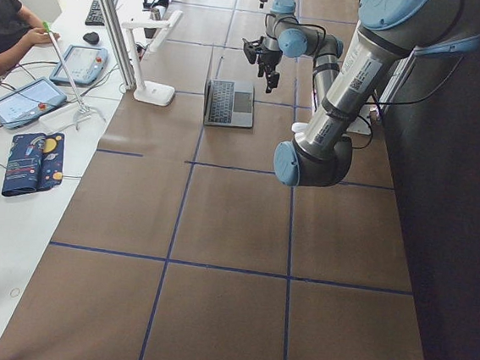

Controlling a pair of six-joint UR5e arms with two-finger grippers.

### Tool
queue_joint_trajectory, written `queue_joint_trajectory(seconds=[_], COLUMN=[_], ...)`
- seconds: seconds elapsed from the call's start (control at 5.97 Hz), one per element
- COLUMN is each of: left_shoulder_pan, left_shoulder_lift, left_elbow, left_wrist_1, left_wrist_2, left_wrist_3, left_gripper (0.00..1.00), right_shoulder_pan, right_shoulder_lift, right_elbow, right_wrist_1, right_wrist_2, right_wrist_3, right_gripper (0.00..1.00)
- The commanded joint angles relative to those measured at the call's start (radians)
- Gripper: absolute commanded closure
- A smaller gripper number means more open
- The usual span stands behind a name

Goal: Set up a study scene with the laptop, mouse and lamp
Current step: 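Release the laptop and draw the left gripper back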

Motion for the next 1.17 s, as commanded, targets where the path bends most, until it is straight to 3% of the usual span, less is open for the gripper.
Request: queue_joint_trajectory(seconds=[0.0, 0.17, 0.67, 1.0], left_shoulder_pan=[0.026, 0.031, 0.033, 0.031], left_shoulder_lift=[0.030, 0.033, 0.033, 0.035], left_elbow=[-0.009, -0.007, -0.007, -0.013], left_wrist_1=[-0.021, -0.035, -0.064, -0.064], left_wrist_2=[-0.017, -0.015, -0.015, -0.015], left_wrist_3=[0.106, 0.106, 0.104, 0.104], left_gripper=[0.00, 0.00, 0.00, 0.00], right_shoulder_pan=[-0.154, -0.275, -0.394, -0.486], right_shoulder_lift=[-0.089, -0.111, -0.267, -0.273], right_elbow=[0.001, 0.001, -0.002, -0.054], right_wrist_1=[0.133, 0.177, 0.261, 0.263], right_wrist_2=[-0.060, -0.121, -0.128, -0.131], right_wrist_3=[0.088, 0.173, 0.169, 0.176], right_gripper=[0.00, 0.00, 0.00, 0.00])
